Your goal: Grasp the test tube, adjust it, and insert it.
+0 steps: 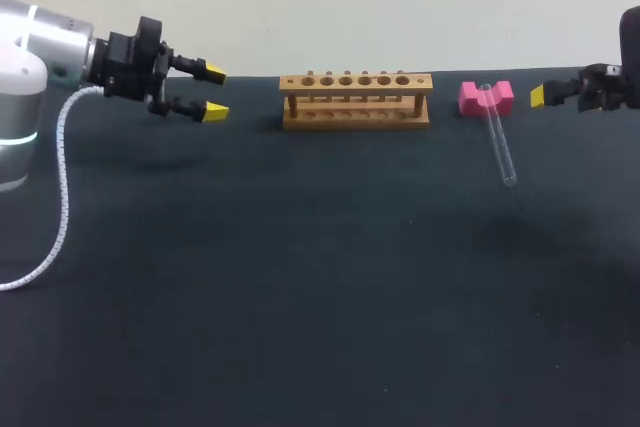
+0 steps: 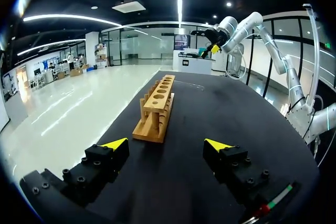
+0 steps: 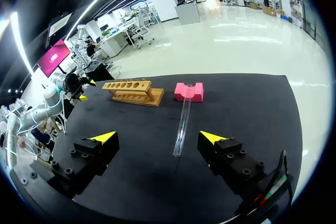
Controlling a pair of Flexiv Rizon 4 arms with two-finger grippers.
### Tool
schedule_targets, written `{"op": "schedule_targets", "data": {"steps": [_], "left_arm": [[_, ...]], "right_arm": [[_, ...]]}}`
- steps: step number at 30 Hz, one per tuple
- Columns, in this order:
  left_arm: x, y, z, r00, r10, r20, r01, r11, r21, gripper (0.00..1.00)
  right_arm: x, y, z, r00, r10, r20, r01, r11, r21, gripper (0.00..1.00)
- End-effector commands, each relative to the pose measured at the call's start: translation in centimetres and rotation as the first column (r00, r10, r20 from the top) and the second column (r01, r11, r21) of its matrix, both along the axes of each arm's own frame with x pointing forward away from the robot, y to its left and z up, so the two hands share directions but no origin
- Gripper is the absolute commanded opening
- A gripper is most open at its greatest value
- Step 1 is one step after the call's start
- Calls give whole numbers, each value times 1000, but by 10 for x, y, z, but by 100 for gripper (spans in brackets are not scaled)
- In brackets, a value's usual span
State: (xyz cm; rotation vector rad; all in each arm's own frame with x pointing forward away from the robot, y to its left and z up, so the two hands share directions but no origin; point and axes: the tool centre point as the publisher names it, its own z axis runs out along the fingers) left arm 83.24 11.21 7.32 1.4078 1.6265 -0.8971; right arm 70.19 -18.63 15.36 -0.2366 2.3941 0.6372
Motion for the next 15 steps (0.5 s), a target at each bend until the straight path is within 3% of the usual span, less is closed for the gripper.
{"op": "schedule_targets", "data": {"steps": [1, 11, 12, 15], "left_arm": [[1, 0, -1, 1000, -1, 2, 1, 1000, -2, 100], [1, 0, -1, 1000, -1, 2, 1, 1000, -2, 100], [1, 0, -1, 1000, -1, 2, 1, 1000, -2, 100], [1, 0, -1, 1000, -1, 2, 1, 1000, -2, 100]], "right_arm": [[0, 0, 0, 1000, 0, 1, 0, 1000, 0, 100], [5, 9, -4, 1000, -5, 23, 6, 1000, -12, 100], [12, 19, -8, 999, -31, 36, 33, 997, -67, 100], [21, 31, -13, 993, -89, 71, 98, 988, -120, 100]]}}
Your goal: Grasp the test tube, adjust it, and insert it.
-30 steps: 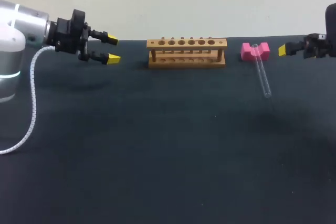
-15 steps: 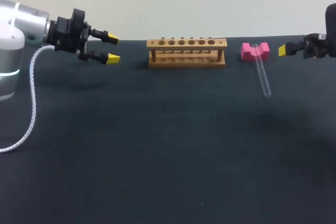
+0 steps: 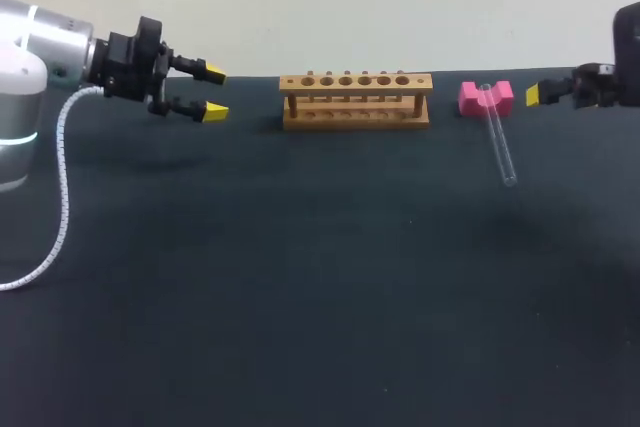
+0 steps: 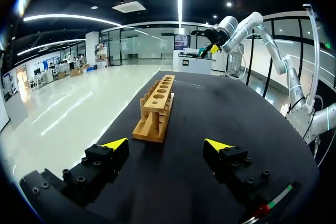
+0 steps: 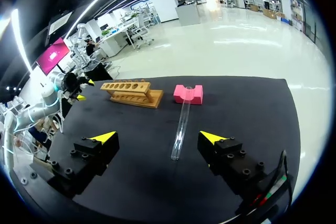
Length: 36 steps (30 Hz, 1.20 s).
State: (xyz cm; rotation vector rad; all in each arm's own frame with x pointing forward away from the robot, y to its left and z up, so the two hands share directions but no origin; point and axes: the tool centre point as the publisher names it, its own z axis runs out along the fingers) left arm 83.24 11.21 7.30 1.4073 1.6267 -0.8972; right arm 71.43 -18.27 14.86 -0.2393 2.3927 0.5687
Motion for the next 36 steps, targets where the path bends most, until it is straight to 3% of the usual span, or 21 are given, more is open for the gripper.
{"op": "schedule_targets", "data": {"steps": [1, 9, 27, 36], "left_arm": [[1, 0, -1, 1000, -1, 3, 1, 1000, -2, 100], [1, 0, -1, 1000, -1, 3, 1, 1000, -2, 100], [1, 0, -1, 1000, -1, 3, 1, 1000, -2, 100], [1, 0, -1, 1000, -1, 3, 1, 1000, -2, 100]], "right_arm": [[11, 30, -11, 995, -77, 56, 82, 992, -91, 100], [25, 42, -26, 977, -159, 139, 186, 962, -201, 100], [52, 39, -66, 897, -244, 368, 273, 962, -29, 100], [57, 38, -68, 905, -234, 355, 260, 965, -26, 100]]}}
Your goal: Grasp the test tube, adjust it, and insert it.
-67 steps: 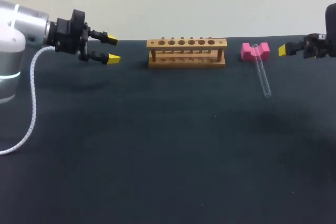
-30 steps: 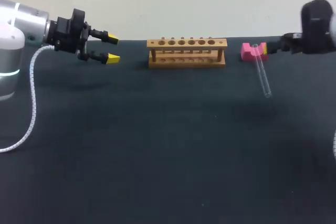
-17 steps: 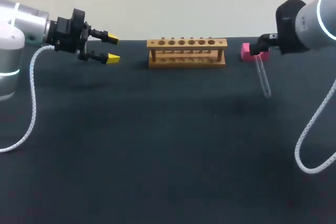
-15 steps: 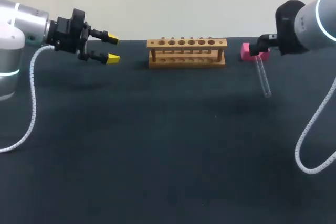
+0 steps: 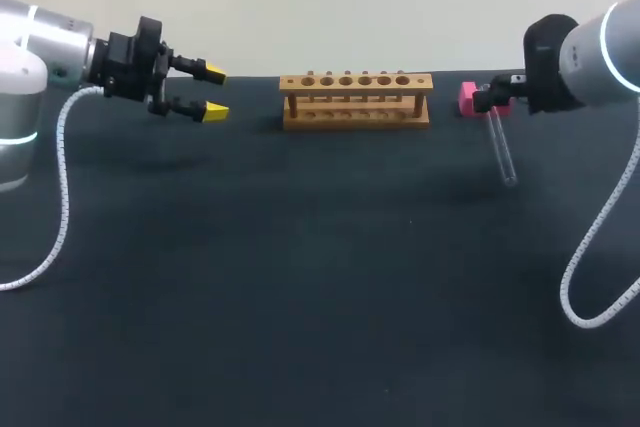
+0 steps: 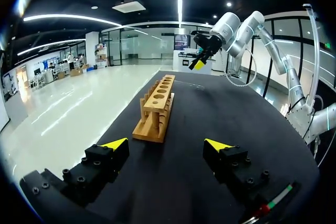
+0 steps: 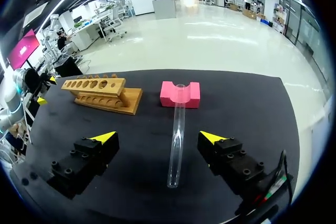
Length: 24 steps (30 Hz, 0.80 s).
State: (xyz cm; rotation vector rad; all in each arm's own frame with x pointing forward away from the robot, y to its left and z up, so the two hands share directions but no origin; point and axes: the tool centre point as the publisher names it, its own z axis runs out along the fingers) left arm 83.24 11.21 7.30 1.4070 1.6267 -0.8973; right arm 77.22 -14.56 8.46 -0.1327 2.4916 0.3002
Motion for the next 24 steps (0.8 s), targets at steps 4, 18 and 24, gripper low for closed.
{"op": "schedule_targets", "data": {"steps": [4, 18, 24], "left_arm": [[1, 0, -1, 1000, -2, 3, 2, 1000, -2, 100], [1, 0, -1, 1000, -2, 3, 2, 1000, -2, 100], [1, 0, -1, 1000, -2, 3, 2, 1000, -2, 100]], "right_arm": [[-1, 1, -4, 907, -94, 410, 64, 994, 86, 100], [0, -2, -11, 884, -106, 455, 84, 994, 67, 100], [1, -2, -15, 802, -113, 586, 99, 993, 57, 100]]}}
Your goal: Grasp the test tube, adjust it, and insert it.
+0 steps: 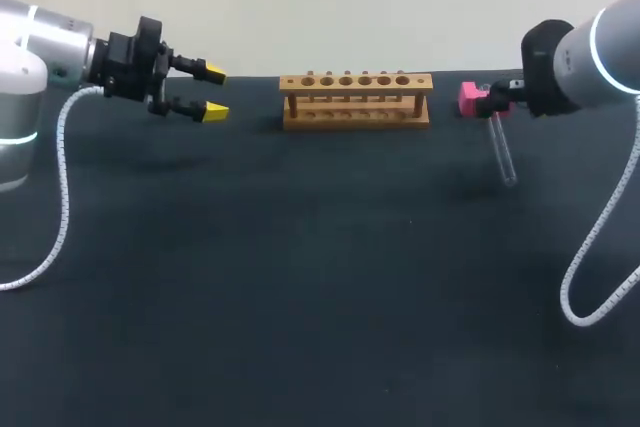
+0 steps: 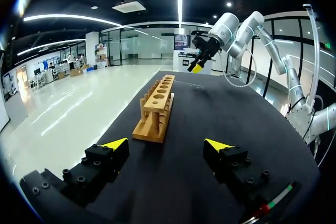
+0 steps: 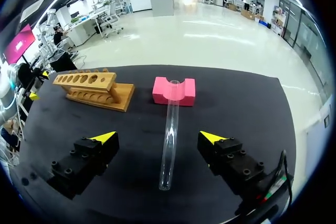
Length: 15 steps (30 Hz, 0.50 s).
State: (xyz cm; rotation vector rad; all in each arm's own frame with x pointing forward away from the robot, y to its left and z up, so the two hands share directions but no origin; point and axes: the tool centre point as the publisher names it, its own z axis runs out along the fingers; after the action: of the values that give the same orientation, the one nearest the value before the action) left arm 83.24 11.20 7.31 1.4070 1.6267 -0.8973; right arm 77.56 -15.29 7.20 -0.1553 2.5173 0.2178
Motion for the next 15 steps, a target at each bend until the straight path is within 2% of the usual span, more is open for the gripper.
{"op": "schedule_targets", "data": {"steps": [1, 5, 15], "left_arm": [[1, 0, -1, 1000, -2, 3, 2, 1000, -2, 100], [1, 0, -1, 1000, -2, 3, 2, 1000, -2, 100], [1, 0, -1, 1000, -2, 3, 2, 1000, -2, 100]], "right_arm": [[-2, 5, -2, 781, -113, 614, 60, 993, 106, 100], [0, 7, -3, 732, -101, 674, 49, 994, 96, 100], [5, 0, -16, 639, -91, 764, 53, 996, 75, 100]]}}
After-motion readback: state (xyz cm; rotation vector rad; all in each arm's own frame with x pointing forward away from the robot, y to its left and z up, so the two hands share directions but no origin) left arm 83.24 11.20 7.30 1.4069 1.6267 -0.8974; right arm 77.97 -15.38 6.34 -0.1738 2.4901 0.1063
